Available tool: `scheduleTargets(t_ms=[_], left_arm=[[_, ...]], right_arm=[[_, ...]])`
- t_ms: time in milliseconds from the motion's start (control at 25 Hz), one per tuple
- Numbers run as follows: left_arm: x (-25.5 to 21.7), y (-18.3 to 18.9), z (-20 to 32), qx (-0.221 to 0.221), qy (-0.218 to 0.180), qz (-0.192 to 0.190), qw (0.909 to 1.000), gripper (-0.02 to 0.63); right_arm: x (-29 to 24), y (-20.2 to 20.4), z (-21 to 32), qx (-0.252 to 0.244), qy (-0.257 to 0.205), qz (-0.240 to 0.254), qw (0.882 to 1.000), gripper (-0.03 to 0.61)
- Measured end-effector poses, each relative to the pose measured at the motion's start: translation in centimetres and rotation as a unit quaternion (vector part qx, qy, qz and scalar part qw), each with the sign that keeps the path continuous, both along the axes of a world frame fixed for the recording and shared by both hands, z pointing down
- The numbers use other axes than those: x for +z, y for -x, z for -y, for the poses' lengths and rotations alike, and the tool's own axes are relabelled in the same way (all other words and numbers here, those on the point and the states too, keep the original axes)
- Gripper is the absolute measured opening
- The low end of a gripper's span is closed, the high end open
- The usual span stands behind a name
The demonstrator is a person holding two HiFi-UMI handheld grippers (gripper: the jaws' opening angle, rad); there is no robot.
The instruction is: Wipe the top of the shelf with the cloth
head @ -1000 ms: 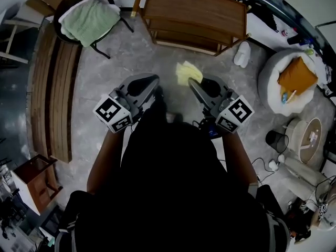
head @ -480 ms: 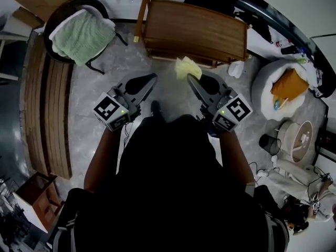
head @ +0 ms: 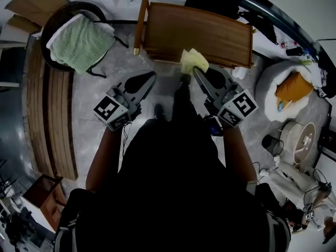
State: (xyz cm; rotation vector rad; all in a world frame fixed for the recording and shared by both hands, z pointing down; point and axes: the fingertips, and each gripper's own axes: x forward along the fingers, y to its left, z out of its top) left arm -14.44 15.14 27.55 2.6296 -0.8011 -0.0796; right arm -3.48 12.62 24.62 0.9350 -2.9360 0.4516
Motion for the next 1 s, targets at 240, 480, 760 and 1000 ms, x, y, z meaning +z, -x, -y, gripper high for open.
scheduleTargets(t_ms=[240,480,760,1000], left_arm=[[0.8,-0.9,6.1,-0.023,0.021,0.025,0.9992,0.012],[0.0,-3.4,13.0,-0.041,0.033,0.048,0.9975,0.012],[-0.5,-5.7,19.7,-0.063,0.046,0.082,0.9936,0.012],[0.5,-5.4,23.6,-0.089,0.063,0.111,0.9878,0.012]], right_arm=[[1.0,-0.2,6.3,-0.033,0.011,0.016,0.999,0.044],[0.3,-2.1,13.8,-0.071,0.009,0.029,0.997,0.043],[0.6,-4.2,22.1,-0.090,0.020,0.070,0.993,0.044],[2.5,-3.5,26.8,-0.100,0.054,0.089,0.990,0.043]])
